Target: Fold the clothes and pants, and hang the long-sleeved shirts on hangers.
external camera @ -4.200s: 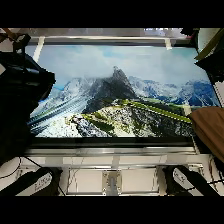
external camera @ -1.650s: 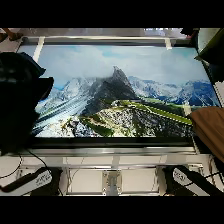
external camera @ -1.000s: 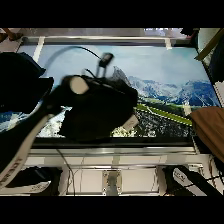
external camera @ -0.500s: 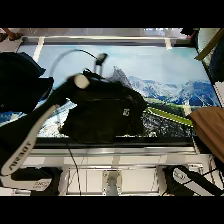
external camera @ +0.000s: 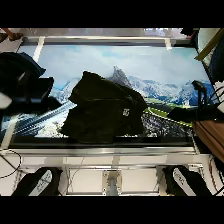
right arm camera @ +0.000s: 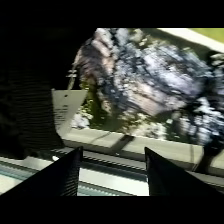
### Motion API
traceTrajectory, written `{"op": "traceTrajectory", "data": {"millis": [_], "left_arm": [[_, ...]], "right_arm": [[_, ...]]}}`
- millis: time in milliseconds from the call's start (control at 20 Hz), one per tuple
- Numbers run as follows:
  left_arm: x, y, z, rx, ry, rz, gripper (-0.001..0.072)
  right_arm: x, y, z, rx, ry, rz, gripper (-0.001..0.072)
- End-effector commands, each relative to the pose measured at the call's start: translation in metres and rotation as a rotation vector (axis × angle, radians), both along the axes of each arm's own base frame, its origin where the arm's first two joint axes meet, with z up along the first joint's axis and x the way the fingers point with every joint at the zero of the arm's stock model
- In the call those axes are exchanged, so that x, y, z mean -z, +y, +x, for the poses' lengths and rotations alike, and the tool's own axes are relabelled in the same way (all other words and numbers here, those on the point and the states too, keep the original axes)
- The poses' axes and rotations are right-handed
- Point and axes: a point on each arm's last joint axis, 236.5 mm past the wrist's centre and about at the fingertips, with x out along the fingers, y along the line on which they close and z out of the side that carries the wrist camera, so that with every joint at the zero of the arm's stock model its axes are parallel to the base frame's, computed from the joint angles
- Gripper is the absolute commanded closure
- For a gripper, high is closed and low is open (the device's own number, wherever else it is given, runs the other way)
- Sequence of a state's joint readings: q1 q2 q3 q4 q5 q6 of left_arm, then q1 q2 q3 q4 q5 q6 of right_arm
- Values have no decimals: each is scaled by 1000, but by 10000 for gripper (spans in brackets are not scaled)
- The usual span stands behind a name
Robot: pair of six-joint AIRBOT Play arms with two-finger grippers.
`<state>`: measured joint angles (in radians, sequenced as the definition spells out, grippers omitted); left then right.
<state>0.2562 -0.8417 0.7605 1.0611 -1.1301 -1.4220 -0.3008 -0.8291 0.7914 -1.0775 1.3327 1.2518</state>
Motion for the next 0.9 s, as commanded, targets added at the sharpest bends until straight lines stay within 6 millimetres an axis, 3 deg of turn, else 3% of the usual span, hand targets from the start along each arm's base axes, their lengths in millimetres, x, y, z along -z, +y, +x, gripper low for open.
{"op": "traceTrajectory", "data": {"millis": [0,100,250,400,600,700,800,850], "left_arm": [[48,23,-45,-339,0,-118,153],[65,27,-54,-417,-24,-135,153],[99,13,-77,-415,69,-167,153],[112,9,-85,-435,115,-185,154],[103,20,-59,-569,41,-261,154],[103,13,-50,-588,44,-329,158],[112,-1,-49,-528,76,-348,248],[118,-7,-50,-509,100,-349,247]], "right_arm": [[12,29,-3,43,-53,139,265],[11,30,-2,43,-56,143,264],[11,30,-2,29,-62,137,265],[14,31,-6,22,-48,140,264],[34,35,-17,-8,-20,141,265],[42,37,-23,-16,-3,144,265],[45,37,-26,-24,3,144,265],[46,38,-26,-26,4,144,265]]}}
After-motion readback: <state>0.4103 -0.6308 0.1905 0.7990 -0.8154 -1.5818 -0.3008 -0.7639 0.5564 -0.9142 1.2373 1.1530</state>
